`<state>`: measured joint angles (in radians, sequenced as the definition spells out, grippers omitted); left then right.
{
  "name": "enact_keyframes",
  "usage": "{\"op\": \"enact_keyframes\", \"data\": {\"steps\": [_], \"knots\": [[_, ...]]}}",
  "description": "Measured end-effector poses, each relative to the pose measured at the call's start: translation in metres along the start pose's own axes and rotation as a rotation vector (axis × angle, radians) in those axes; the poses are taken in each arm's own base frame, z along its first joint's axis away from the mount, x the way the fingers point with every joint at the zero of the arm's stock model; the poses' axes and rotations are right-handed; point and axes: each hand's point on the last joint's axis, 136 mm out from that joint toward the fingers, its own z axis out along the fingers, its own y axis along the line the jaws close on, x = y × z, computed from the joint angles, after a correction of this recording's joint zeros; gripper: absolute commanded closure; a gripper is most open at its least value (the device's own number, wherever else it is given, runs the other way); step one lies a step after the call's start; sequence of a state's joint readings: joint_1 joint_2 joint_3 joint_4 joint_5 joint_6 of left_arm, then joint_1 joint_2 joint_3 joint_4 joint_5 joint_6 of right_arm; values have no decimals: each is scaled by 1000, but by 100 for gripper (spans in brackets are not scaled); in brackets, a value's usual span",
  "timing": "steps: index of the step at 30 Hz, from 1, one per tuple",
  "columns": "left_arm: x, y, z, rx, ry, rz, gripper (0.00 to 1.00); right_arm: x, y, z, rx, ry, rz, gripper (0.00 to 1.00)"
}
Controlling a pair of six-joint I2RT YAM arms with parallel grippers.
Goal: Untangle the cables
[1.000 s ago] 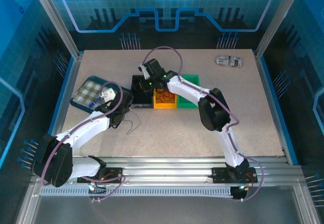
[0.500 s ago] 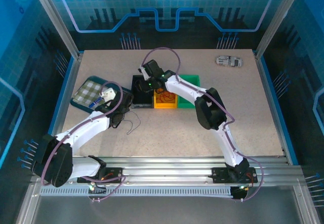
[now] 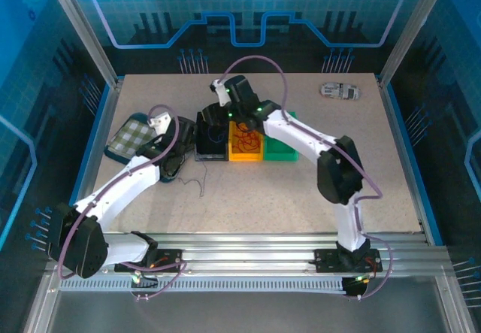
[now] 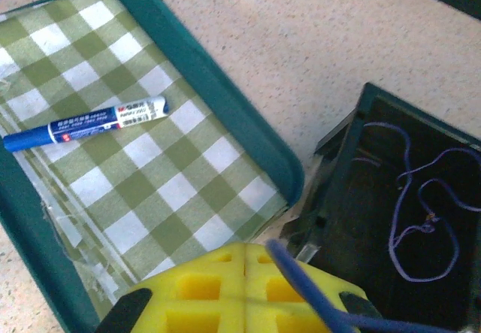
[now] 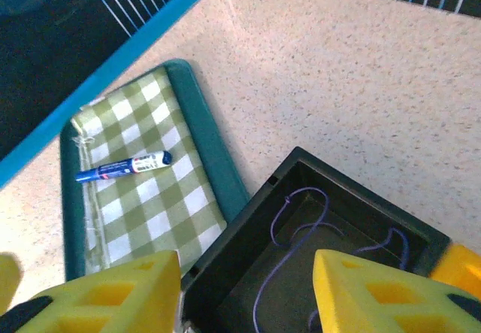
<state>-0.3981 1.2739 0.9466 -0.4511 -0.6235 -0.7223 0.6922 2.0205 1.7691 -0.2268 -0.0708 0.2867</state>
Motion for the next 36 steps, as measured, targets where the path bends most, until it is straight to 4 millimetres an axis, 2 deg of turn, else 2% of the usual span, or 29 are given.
{"op": "enact_keyframes", "data": {"steps": [2,4,7,9,12,14,17,20,23,28,33,36], "knots": [[-7,-3,-2,15,0,-16,100,5,-4,-20,-18,-15,12,49],[-12,-7,-4,33,5,-28,100,20,-16,-36,-19,-3,41,49],[-22,-19,-10,83,11,-27,100,46,-38,-44,15,36,84,49],[-35,-31,-19,130,-1,-24,100,67,-50,-43,41,77,110,49],[-69,-54,-41,212,-60,-29,100,93,-58,-40,67,126,133,49],[-98,-67,-59,264,-121,-36,100,100,-60,-40,75,140,140,49],[-139,-85,-84,337,-228,-44,100,99,-60,-44,80,134,142,49],[-164,-100,-93,373,-308,-35,100,93,-58,-47,76,117,138,49],[-174,-114,-84,382,-347,-7,100,90,-57,-48,74,104,139,49],[-168,-134,-46,352,-343,52,100,91,-61,-48,87,101,148,49],[-156,-136,-7,273,-321,89,100,94,-71,-56,108,97,164,49],[-151,-135,7,244,-315,93,100,93,-78,-65,124,82,180,50]]}}
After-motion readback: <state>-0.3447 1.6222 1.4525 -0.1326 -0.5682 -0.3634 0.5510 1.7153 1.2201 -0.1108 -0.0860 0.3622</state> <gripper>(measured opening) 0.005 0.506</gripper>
